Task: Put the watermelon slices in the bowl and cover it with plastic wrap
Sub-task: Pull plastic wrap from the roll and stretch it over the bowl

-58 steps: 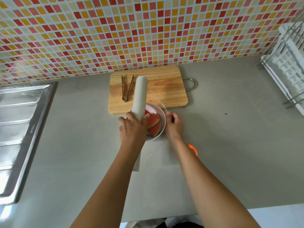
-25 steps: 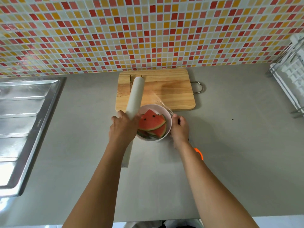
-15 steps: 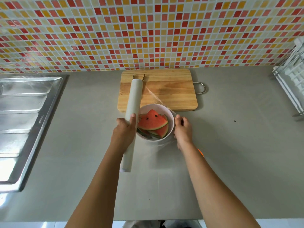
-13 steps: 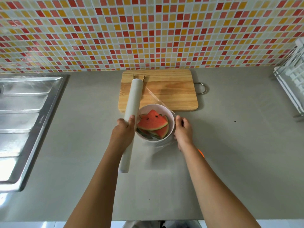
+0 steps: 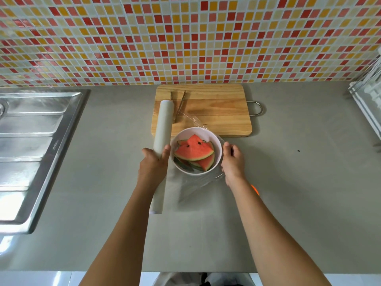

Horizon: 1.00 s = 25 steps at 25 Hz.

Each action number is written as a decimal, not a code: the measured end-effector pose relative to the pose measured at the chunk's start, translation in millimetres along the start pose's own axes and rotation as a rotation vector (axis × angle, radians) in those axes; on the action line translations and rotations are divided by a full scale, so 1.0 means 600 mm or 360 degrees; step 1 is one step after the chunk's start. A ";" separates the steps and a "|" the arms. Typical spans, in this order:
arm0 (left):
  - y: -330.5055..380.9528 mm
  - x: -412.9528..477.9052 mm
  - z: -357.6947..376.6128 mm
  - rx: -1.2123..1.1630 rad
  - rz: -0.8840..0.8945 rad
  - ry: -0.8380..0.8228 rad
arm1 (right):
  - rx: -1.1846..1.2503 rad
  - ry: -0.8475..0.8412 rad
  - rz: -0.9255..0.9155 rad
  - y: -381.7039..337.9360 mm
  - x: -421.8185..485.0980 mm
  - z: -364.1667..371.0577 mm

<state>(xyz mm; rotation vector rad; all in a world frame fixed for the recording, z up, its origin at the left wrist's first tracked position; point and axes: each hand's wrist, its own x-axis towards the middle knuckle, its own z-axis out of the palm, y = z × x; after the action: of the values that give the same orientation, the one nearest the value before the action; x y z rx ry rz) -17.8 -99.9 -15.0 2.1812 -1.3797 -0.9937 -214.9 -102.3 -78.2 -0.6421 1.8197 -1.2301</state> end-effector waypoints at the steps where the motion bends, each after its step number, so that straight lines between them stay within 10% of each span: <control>1: -0.003 -0.001 0.002 -0.0061 -0.0027 -0.0026 | -0.0005 0.0002 -0.0002 -0.001 0.000 0.000; 25: -0.042 -0.006 0.030 -0.0142 0.0159 -0.0051 | 0.0141 0.0353 0.0285 -0.021 -0.012 0.013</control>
<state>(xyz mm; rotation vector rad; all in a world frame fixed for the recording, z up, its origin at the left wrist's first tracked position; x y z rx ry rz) -16.2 -84.6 -42.1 2.0204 -1.4155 -1.0367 -205.1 -105.6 -65.2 -0.2947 1.9440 -1.2928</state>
